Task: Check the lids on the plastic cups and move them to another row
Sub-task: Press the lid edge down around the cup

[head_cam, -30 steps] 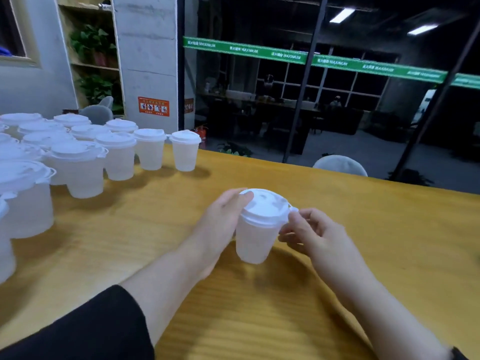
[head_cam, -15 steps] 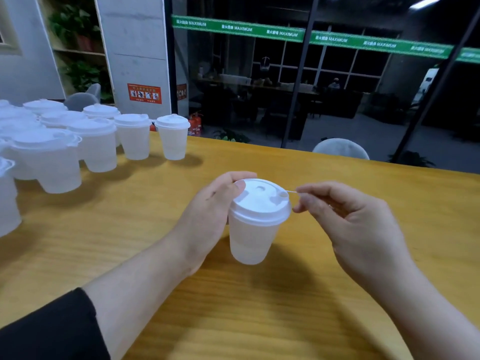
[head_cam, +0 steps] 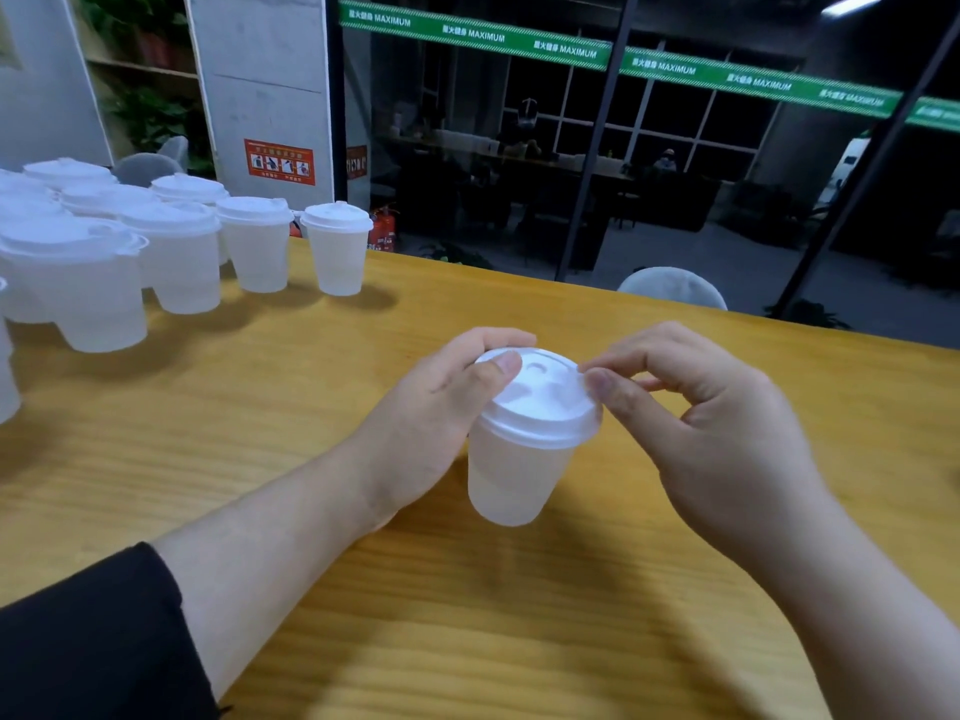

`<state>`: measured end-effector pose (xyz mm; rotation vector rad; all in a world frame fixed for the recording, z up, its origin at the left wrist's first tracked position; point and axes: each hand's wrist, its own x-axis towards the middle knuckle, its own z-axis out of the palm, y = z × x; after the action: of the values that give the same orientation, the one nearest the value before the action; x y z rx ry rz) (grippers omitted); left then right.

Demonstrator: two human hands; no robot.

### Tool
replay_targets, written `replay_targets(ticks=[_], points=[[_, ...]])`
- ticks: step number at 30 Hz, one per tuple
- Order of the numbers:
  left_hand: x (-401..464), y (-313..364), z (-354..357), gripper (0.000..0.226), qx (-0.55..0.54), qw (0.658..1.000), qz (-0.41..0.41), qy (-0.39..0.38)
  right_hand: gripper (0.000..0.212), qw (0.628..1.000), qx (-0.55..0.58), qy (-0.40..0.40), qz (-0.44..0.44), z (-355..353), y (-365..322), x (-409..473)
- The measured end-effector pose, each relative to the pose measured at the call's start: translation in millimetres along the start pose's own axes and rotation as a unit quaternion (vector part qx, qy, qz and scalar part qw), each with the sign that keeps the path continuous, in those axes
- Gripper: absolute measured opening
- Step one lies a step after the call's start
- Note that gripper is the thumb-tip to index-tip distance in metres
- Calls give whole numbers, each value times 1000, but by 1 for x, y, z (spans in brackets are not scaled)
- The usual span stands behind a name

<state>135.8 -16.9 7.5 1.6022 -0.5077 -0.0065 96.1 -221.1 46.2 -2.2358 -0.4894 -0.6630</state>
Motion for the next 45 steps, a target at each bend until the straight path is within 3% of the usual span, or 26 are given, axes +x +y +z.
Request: replay_targets(ticks=[19,22,27,28,30,32,34,38,45], points=[[-1,-1,-1,35,23,1000,2,1,25,985,-118,-123,21,-22,-14,3],[-1,0,-1,35,25,1000,1,6,26,989,-119,-90,15,-16,-14,2],[-2,1,-2,49,11,1000,-9,21,13,999,-13,43,17,3,-2,-3],[-1,0,-2,56,-11,999,-19,31,18,999,6,39,29,6,-2,-3],[0,0,-3,68,-47,996,-41,62,52,998,41,-15,52,14,-1,-4],[3,-1,-4,66,-47,991,-75,101,83,991,75,-77,84,24,-5,-5],[4,-3,-4,61,-47,985,-127,109,97,984,107,-97,102,32,-7,-4],[4,-4,-4,44,-12,986,-157,47,99,982,118,-96,108,36,-9,1],[2,0,-1,35,11,986,-157,44,96,983,103,-100,111,38,-9,2]])
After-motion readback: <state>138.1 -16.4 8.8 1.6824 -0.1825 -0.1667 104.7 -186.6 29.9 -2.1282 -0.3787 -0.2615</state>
